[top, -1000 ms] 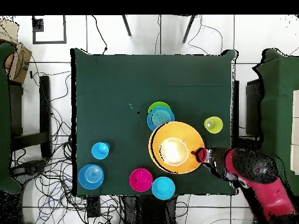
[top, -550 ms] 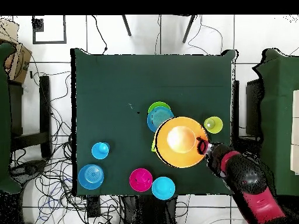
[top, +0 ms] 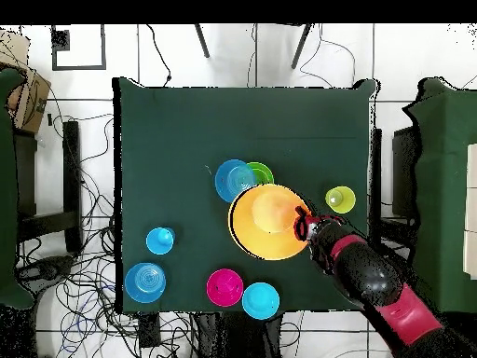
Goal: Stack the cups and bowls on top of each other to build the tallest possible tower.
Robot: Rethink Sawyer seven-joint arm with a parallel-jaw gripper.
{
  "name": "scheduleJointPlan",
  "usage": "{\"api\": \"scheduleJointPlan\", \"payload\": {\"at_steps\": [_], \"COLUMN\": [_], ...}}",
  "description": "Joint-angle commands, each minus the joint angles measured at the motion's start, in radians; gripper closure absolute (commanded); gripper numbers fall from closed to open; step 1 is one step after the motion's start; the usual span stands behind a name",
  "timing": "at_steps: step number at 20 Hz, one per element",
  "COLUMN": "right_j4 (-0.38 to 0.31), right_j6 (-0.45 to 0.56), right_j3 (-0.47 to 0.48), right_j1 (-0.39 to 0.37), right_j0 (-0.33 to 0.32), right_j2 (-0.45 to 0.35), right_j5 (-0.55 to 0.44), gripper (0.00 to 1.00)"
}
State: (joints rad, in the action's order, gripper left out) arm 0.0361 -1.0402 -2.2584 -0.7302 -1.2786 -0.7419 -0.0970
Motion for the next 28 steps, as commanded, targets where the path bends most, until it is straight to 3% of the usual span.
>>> {"api": "scheduleJointPlan", "payload": {"at_steps": [1, 8, 17, 24, 28], "right_j4": [-0.033, 0.024, 0.019, 0.046, 0.069], "right_j6": [-0.227, -0.281, -0.341, -0.401, -0.432], "right_j3": [-0.039, -0.028, -0.001, 0.049, 0.072], "right_j1": [-0.005, -0.064, -0.077, -0.082, -0.046], "right_j0": [0.067, 0.102, 0.138, 0.242, 0.29], "right_j2": [-0.08, -0.076, -0.057, 0.06, 0.108], "right_j5": [0.051, -0.004, -0.024, -0.095, -0.133], "gripper": [1.0, 1.0, 1.0, 1.0, 1.0]}}
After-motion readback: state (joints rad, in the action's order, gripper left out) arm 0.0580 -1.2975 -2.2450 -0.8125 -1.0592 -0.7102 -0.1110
